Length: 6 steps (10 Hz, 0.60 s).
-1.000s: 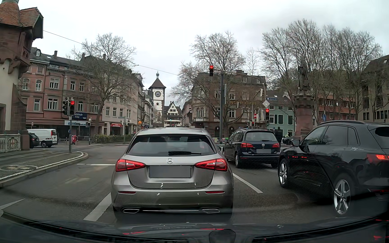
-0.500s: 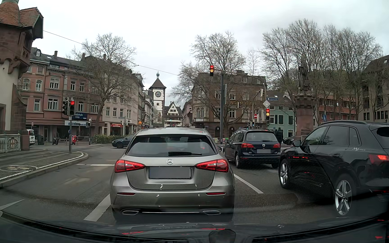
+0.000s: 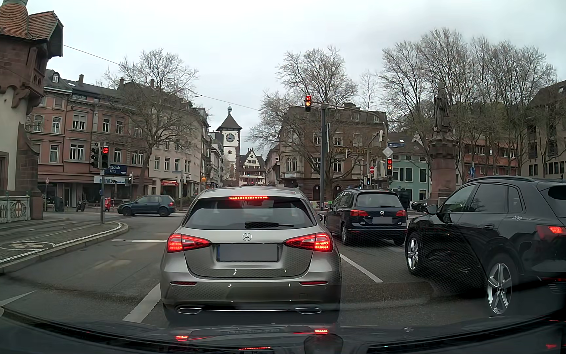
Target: Follow the waypoints while adhering to traffic rules and regulations
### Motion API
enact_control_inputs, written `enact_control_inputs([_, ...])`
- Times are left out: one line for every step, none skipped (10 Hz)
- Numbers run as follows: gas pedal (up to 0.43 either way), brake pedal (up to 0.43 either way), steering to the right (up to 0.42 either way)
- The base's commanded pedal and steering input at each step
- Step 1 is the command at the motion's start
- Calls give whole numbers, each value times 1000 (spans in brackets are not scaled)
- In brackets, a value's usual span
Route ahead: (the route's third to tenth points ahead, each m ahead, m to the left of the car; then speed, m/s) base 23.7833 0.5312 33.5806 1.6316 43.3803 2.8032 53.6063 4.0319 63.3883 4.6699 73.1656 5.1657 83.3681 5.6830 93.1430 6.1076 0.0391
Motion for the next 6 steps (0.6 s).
enact_control_inputs([0,159,-95])
enact_control_inputs([0,165,-95])
enact_control_inputs([0,159,-95])
enact_control_inputs([0,165,-95])
enact_control_inputs([0,165,-95])
enact_control_inputs([0,165,-95])
